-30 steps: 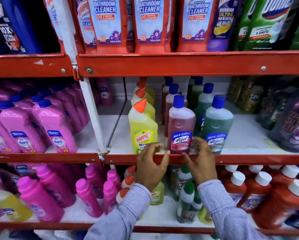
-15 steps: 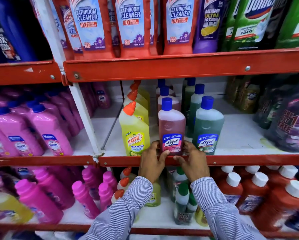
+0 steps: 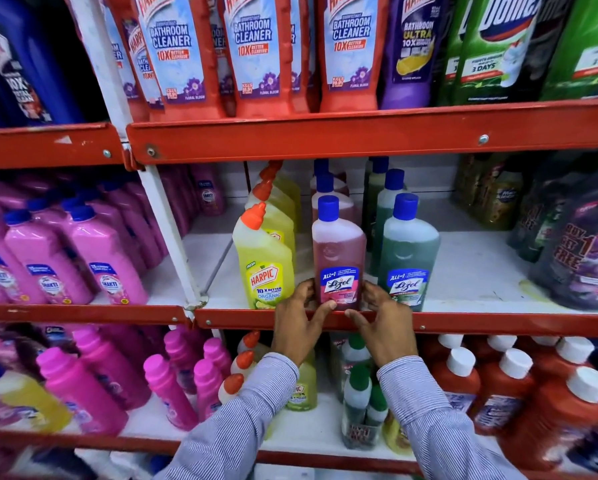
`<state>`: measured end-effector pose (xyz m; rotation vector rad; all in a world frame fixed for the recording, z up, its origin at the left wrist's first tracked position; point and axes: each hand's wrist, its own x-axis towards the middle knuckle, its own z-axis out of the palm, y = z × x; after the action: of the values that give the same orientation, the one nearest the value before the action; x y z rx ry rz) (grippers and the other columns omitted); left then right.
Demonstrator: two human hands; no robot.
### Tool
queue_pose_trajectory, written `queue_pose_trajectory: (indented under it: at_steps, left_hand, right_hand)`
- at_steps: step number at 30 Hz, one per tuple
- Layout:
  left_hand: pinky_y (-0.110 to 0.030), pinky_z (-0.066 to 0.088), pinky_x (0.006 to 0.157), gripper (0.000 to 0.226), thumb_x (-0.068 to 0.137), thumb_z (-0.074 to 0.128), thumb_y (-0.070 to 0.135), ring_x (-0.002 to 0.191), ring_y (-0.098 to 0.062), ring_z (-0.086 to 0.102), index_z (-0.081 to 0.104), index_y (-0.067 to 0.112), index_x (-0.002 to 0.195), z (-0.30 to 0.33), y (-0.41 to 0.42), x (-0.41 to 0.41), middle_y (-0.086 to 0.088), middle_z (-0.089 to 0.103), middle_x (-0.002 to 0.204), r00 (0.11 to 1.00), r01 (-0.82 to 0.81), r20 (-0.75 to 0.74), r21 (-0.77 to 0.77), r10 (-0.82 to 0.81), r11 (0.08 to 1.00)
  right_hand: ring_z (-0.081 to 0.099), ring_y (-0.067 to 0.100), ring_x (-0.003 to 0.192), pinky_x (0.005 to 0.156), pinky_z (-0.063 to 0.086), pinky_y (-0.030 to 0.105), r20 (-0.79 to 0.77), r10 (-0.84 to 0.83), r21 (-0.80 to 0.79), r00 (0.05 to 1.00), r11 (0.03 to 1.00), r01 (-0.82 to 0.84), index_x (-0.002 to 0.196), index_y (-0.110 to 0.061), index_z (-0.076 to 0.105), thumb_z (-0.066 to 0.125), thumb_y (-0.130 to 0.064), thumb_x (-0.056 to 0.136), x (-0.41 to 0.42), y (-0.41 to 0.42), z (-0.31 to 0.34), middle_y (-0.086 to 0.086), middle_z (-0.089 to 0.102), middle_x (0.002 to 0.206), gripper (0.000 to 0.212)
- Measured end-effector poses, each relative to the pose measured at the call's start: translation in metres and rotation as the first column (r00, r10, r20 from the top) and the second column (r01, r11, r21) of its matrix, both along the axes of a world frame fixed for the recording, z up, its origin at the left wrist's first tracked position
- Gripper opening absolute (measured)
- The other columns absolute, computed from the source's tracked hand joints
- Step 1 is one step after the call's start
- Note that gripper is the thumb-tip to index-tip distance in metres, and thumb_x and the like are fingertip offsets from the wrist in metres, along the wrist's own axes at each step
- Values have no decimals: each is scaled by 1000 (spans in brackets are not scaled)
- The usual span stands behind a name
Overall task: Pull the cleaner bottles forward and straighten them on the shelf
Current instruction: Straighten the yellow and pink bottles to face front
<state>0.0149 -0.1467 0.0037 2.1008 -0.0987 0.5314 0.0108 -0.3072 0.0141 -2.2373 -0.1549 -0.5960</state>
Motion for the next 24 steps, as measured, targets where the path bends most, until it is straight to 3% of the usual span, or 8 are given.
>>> queue_pose_trajectory:
  at_steps: [3,6,8,10,12,15,19,24]
  left_hand:
    - [-21,47,99,51,82,80,29,111,-9,60,57,15,126,2,-22,-19,-2,66,123,966,-164,181,-124,185,979]
    - [-11,46,88,31,80,78,8,95,-6,61,64,14,107,4,-55,-32,-2,64,104,924,-146,331,-155,191,977]
    - [-19,50,85,21,82,76,11,90,-9,64,68,17,100,4,-75,-31,0,69,98,940,-85,324,-71,104,994]
    - [-22,50,92,28,85,75,18,96,-13,67,68,17,112,0,-89,-24,-2,73,107,971,-31,237,-8,32,999]
    - [-14,38,100,43,87,74,21,108,-20,65,62,12,127,-4,-101,-17,-10,71,121,989,-13,147,45,6,999]
    - [-14,28,103,53,91,69,24,123,-29,59,52,8,139,-6,-113,-11,-13,63,137,999,-19,50,121,13,993]
    - [-23,36,96,48,90,71,31,110,-31,66,60,13,133,-6,-118,-5,-13,72,122,995,-97,42,94,93,991]
    - [-33,52,88,42,87,72,43,95,-26,72,67,19,121,-6,-117,-1,-6,79,105,992,-114,70,116,107,987]
  right_hand:
    - [68,9,79,79,56,26,129,-47,69,991,997,39,100,-16,69,79,-17,76,-10,-20,-2,0,75,91,26]
    - [57,7,72,75,48,15,242,-159,160,957,979,123,89,-14,62,80,-10,73,-18,-51,-4,2,65,83,24]
    - [49,7,81,79,37,5,230,-204,153,951,973,172,96,-9,59,82,-10,71,-16,-73,-6,7,61,91,34]
    - [52,12,92,85,36,11,134,-159,132,978,981,142,112,-6,56,83,-12,70,-9,-90,-6,12,62,104,50]
    - [55,13,96,89,38,15,30,-63,73,998,996,60,125,-6,54,82,-13,72,-2,-103,-5,13,65,117,60]
    - [58,7,92,84,34,6,-12,25,-3,1000,1000,-25,125,-11,58,80,-14,74,4,-112,0,10,70,117,56]
    - [64,10,93,79,34,5,-39,59,-14,997,998,-60,122,-16,62,78,-14,76,3,-117,8,6,73,113,49]
    - [69,19,94,83,43,17,-53,43,-1,998,999,-43,118,-16,63,79,-18,74,6,-118,7,6,74,110,47]
